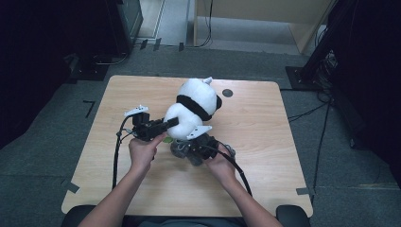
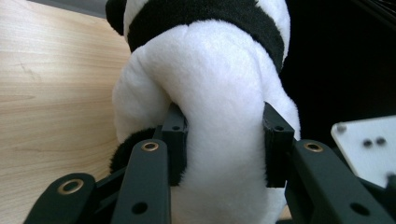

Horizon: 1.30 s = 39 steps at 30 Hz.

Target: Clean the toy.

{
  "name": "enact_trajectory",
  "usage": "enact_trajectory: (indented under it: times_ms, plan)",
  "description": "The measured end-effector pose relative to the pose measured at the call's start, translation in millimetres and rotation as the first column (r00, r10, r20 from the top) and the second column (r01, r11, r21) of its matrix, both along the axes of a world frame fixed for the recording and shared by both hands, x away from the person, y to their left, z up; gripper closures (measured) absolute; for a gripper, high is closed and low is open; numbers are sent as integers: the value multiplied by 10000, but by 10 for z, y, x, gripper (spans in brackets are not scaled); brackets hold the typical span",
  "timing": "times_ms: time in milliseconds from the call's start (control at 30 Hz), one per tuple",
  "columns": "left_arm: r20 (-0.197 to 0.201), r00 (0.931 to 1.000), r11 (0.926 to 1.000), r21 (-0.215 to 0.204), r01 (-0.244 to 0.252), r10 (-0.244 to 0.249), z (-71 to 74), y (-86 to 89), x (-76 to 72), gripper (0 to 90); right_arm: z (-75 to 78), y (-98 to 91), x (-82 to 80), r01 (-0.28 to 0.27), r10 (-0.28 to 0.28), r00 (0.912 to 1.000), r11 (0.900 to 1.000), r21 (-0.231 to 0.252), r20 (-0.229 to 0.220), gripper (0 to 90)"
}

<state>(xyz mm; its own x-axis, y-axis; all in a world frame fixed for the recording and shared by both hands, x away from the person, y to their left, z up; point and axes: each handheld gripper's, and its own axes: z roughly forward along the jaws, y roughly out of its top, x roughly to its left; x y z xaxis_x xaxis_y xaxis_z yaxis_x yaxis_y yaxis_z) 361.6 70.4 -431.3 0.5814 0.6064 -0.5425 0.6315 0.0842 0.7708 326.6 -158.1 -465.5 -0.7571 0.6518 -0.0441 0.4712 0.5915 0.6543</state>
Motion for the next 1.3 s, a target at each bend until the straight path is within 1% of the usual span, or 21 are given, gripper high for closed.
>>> enact_trajectory:
  times_ms: [67,133,167,267,400,467,600,700,767,833,900,1000,1133,1200,1267,1300]
  plan:
    - [-21,10000,10000,10,16,-15,-9,-6,4,627,15,-50,13,116,-116,9999,9999,-51,-25,813]
    - [58,10000,9999,133,29,-30,-10,-1,3,627,29,-104,23,295,-296,9995,9995,-107,-65,813]
    - [58,10000,9999,127,-21,21,-7,3,2,627,31,-131,30,382,-383,9992,9992,-121,-75,814]
    - [220,9997,9995,303,-116,109,-5,23,0,626,54,-228,55,635,-635,9979,9980,-15,-98,813]
    - [119,9997,9991,353,-228,224,-25,54,25,626,110,-353,87,929,-927,9956,9955,166,-104,813]
    - [108,9994,9985,447,-319,314,-29,79,31,626,150,-433,97,1172,-1169,9931,9924,377,-105,813]
    - [6,9989,9983,340,-472,472,-47,119,54,627,236,-600,114,1572,-1555,9875,9813,1110,-241,812]
    - [43,9982,9970,499,-599,598,-53,126,59,627,359,-673,79,1582,-1590,9872,9721,1731,-91,812]
    - [84,9977,9956,656,-671,667,-60,126,61,627,480,-688,31,1414,-1468,9891,9643,2238,72,811]
    - [50,9976,9956,621,-698,696,-67,108,59,627,581,-656,-24,1162,-1238,9922,9557,2704,110,811]
    - [39,9980,9964,554,-639,638,-76,66,43,627,628,-563,-71,789,-885,9959,9540,2893,204,811]
    - [17,9988,9976,489,-492,492,-84,-3,18,626,640,-372,-137,303,-367,9992,9511,3073,150,810]
    - [137,9993,9984,442,-352,347,-76,-103,-33,625,610,-176,-175,-1,-43,9999,9565,2919,144,810]
    - [275,9990,9978,544,-367,353,-65,-141,-63,622,576,-102,-179,-80,53,9999,9601,2794,106,810]
    - [252,9991,9974,625,-369,354,-57,-164,-78,623,540,-42,-190,-137,107,9999,9625,2711,123,810]
    - [191,9992,9977,575,-369,358,-62,-173,-82,623,526,-14,-204,-146,108,9998,9640,2656,157,810]
